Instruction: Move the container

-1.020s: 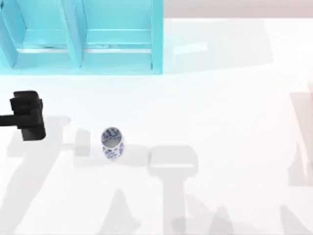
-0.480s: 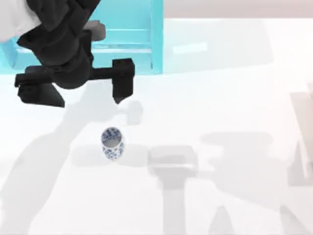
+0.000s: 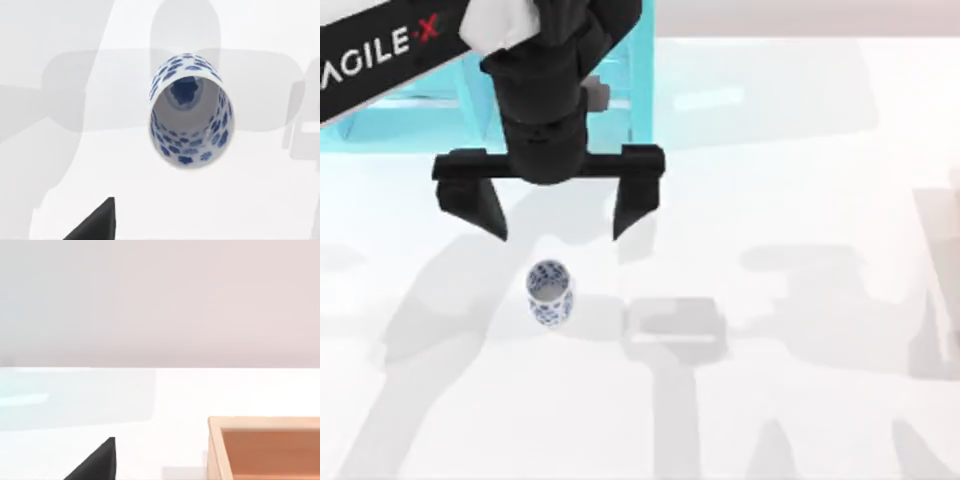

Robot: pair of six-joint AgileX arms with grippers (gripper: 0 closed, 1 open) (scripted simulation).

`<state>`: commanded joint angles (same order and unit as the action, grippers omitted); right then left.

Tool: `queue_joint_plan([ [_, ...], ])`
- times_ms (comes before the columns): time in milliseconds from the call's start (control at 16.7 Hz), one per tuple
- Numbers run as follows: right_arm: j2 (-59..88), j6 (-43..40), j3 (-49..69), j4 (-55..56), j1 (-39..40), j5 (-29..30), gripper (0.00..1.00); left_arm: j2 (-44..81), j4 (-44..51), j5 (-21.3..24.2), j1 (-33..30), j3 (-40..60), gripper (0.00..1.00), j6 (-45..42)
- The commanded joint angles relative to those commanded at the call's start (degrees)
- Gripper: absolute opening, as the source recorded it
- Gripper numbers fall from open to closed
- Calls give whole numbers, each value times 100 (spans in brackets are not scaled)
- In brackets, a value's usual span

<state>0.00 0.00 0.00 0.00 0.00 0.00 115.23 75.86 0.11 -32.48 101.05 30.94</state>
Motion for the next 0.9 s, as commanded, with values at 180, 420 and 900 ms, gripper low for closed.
queue_joint_plan([
  [180,0,0,0,0,0,0,100,0,0,0,0,0,100,0],
  [420,0,0,0,0,0,0,100,33,-238,0,21,-231,100,-19],
  [900,0,0,0,0,0,0,100,417,-2061,3,16,-1634,100,-22],
])
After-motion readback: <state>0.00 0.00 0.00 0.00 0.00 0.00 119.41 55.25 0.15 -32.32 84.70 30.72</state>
